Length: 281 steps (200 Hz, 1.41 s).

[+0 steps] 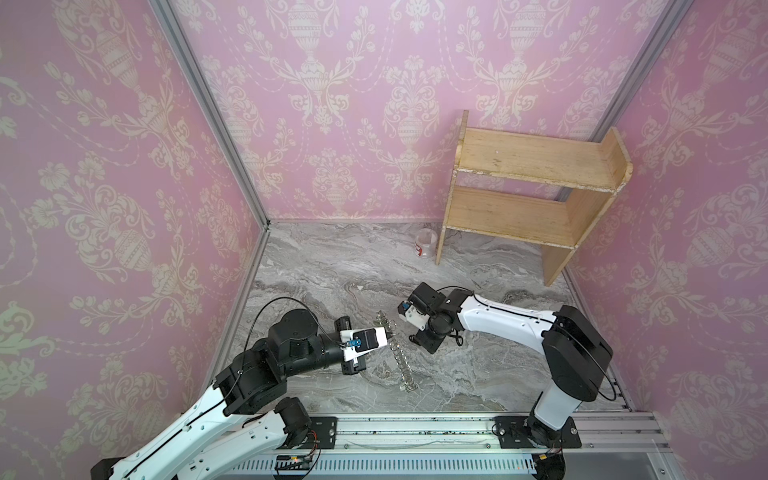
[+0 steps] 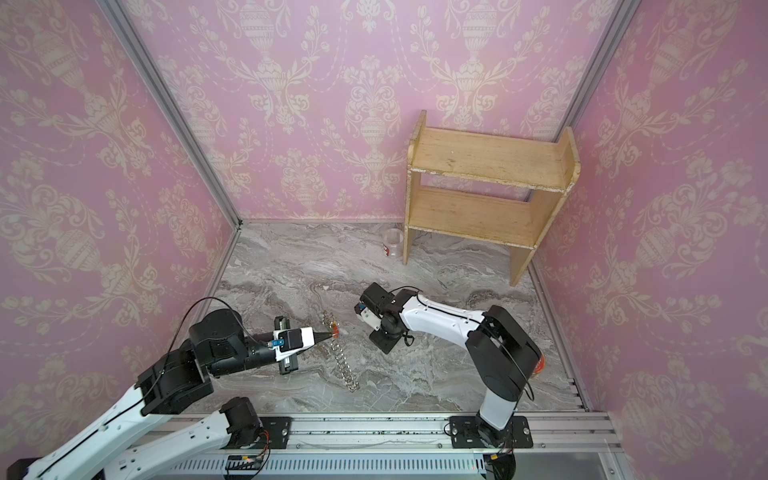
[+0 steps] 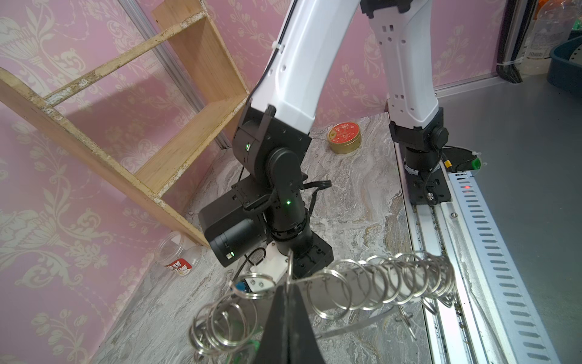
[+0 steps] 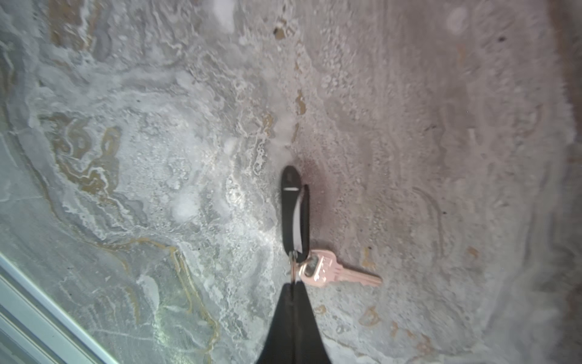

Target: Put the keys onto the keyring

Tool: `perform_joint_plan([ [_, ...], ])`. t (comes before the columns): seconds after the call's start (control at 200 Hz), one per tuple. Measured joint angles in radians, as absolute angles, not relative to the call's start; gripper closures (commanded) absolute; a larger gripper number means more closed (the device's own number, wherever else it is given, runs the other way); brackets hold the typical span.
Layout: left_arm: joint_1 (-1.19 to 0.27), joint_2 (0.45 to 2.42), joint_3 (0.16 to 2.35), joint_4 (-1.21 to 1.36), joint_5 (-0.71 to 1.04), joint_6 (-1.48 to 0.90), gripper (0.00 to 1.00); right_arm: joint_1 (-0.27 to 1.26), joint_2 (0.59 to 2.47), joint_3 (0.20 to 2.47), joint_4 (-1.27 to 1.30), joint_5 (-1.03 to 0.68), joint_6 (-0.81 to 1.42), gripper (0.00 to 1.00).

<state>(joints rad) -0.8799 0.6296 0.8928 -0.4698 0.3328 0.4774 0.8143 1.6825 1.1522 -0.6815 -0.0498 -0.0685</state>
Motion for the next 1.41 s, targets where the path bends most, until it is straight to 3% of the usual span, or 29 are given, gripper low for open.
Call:
perform_joint_plan([
  [0.605, -0.880, 0.630, 0.893, -0.474, 0.333, 0.477, 1.00, 0.791, 1.281, 1.018, -0.576, -0.056, -0.129, 1.00],
  [1.046, -0.880, 0.650, 0.893, -0.481, 0.333, 0.477, 1.00, 0.694, 1.287, 1.012, -0.555, -0.279, -0.099, 1.00],
  [1.406, -0.880, 0.650, 0.893, -0.481, 0.333, 0.477, 1.00, 0.694, 1.505, 1.022, -0.493, -0.480, 0.060, 1.00],
])
